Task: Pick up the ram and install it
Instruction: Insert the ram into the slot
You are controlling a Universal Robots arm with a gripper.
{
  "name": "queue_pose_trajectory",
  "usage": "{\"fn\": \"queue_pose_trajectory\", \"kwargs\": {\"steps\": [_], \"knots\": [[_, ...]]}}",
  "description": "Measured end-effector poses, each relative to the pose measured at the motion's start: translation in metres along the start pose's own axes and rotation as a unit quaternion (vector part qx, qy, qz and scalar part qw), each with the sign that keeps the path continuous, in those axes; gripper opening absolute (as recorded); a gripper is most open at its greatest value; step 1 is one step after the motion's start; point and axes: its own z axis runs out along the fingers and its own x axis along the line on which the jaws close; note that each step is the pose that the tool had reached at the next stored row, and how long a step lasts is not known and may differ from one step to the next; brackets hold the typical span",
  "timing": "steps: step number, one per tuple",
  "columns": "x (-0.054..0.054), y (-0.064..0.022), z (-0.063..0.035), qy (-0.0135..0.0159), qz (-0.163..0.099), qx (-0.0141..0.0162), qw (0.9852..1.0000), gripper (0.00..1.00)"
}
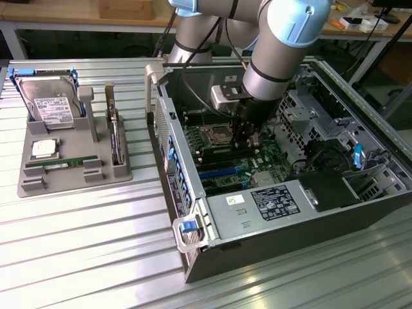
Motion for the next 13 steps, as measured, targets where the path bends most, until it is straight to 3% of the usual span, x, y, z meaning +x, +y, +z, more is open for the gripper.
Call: {"fn": "queue_pose_trajectory", "kwargs": {"steps": [13], "knots": [[0.0032,-0.0008,-0.0001,0.0002,0.000,0.0000,1.0000,0.13]]}}
